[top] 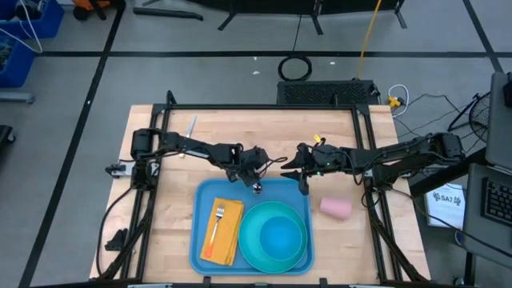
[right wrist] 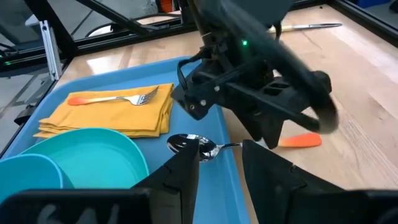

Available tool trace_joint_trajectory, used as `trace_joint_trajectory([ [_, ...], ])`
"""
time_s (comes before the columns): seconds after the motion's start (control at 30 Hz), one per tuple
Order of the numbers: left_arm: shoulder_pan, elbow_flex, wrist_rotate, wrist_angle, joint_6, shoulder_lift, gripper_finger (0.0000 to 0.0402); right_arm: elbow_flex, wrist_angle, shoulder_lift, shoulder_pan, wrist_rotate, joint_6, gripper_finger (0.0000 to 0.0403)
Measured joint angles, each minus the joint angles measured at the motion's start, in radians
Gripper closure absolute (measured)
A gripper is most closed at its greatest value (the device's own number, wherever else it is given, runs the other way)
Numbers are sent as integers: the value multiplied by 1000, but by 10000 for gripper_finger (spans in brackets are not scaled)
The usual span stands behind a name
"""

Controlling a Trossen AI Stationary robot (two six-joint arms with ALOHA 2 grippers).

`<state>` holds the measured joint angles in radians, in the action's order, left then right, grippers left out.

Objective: Set up tray
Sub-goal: Put the orange spoon on top of the yellow napkin to the right of the orange fork

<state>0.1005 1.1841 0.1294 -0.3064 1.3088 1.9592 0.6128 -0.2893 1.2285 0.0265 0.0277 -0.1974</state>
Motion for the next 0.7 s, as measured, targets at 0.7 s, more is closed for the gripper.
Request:
trace_joint_trajectory([
  [0.7,-6,-1,78,64,-352,23,392,1,-14,0,1,0,3,289],
])
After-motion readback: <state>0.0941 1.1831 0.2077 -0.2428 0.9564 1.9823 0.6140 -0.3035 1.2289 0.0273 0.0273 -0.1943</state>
